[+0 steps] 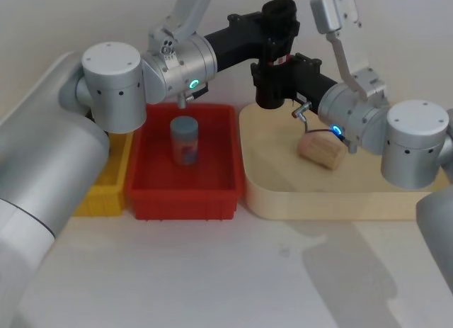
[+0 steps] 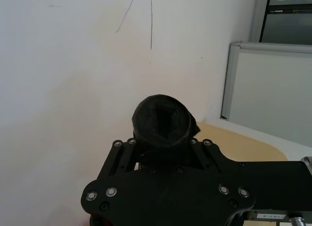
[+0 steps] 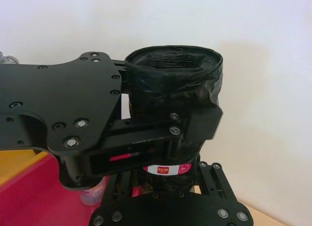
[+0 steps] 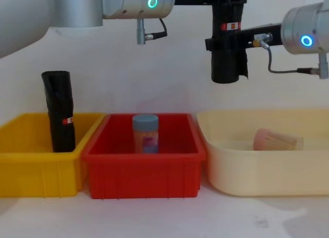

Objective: Pick up the garbage bag with the one hand and transfer it to the other hand.

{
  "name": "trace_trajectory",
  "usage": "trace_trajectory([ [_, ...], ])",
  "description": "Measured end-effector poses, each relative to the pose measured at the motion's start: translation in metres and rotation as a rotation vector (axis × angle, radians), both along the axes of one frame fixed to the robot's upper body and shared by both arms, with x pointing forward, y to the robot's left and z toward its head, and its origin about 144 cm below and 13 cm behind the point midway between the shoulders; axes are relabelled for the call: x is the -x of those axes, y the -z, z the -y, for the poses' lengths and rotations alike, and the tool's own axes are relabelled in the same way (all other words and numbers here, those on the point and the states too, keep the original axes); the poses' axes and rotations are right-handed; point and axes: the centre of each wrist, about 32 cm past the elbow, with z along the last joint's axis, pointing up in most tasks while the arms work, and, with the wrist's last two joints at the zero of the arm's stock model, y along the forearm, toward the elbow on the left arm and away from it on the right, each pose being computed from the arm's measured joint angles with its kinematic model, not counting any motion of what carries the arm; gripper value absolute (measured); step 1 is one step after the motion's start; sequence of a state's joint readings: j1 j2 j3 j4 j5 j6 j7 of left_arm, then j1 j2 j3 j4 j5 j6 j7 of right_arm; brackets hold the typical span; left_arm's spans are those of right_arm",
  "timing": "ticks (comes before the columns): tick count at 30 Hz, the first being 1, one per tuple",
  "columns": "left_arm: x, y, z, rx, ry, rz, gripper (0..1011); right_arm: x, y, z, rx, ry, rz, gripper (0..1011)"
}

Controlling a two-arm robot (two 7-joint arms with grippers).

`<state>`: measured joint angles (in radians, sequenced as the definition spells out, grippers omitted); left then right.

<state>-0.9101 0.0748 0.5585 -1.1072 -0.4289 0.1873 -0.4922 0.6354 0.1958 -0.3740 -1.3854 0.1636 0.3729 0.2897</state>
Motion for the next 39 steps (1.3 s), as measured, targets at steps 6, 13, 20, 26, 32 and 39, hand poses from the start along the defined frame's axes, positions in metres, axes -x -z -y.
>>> trace_trajectory([
  [6,0.0,0.0,0.0,0.0,0.0,0.0,542,0.0,0.0,0.0,0.0,0.0,0.0,563],
  [13,0.0,0.0,0.0,0.0,0.0,0.0,755,0.0,0.0,0.002,-0.003,0.007,0.002,563],
  [20,0.0,0.0,0.0,0.0,0.0,0.0,963,0.001,-0.001,0.013,-0.017,0.054,0.007,563],
  [26,0.0,0.0,0.0,0.0,-0.001,0.0,1000,0.001,-0.003,0.029,-0.027,0.118,0.005,562],
  [32,0.0,0.0,0.0,0.0,-0.001,0.0,1000,0.003,-0.006,0.046,-0.031,0.183,-0.006,562],
  [39,0.0,0.0,0.0,0.0,-0.001,0.0,1000,0.006,-0.008,0.063,-0.036,0.24,-0.016,646],
])
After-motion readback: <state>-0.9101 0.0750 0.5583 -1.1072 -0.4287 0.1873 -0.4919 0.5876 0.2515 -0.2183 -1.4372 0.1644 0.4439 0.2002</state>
